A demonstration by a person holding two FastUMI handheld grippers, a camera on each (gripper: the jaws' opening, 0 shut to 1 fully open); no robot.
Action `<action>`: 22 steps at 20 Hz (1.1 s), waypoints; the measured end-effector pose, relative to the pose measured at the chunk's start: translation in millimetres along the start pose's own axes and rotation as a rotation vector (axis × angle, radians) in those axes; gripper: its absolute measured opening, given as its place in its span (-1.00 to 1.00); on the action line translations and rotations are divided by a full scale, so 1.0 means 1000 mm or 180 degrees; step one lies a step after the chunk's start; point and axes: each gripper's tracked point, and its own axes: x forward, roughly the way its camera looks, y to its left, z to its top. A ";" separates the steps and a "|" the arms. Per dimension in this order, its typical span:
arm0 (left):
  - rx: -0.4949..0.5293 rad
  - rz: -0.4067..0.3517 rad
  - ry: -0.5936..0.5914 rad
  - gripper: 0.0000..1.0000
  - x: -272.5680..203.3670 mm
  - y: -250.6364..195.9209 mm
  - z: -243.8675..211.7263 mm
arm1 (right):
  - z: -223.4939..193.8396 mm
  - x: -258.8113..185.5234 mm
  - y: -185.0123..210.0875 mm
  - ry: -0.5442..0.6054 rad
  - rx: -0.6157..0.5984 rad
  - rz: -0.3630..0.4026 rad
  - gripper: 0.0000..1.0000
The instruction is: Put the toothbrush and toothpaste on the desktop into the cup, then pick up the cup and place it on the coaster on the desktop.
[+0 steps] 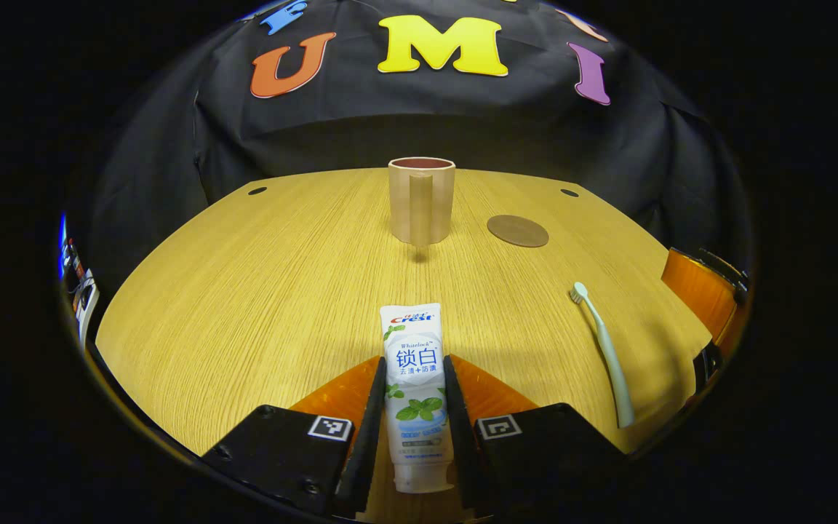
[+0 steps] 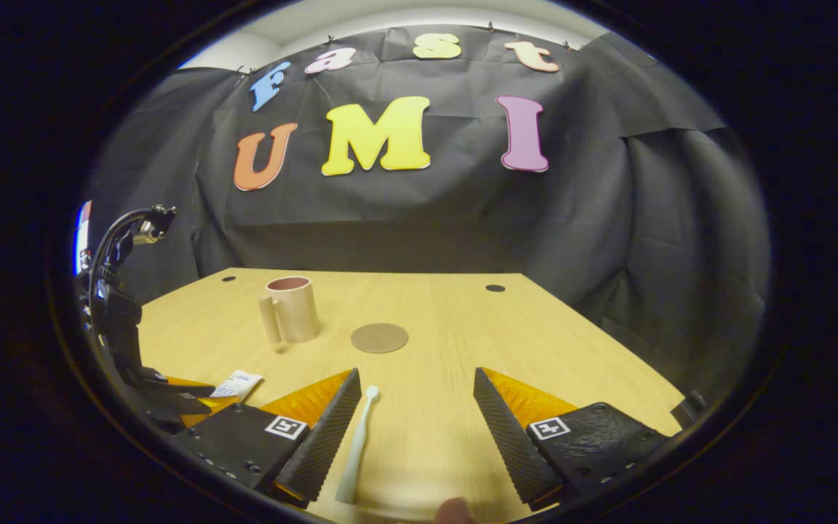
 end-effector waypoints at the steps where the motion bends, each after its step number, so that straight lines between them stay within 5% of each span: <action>1: 0.0005 0.0004 -0.0031 -0.07 -0.001 0.001 0.001 | -0.005 0.003 0.004 0.0054 -0.0015 0.0015 0.89; 17: -0.0038 0.0031 -0.0885 -0.14 -0.054 0.016 0.066 | -0.051 0.040 0.050 0.0736 0.0033 0.0185 0.87; 19: -0.0029 0.0022 -0.0912 -0.14 -0.056 0.017 0.069 | -0.056 0.045 0.048 0.0818 0.0043 0.0118 0.66; 22: -0.0047 -0.0047 -0.0947 -0.15 -0.058 0.013 0.072 | -0.059 0.048 0.045 0.0856 0.0036 0.0024 0.08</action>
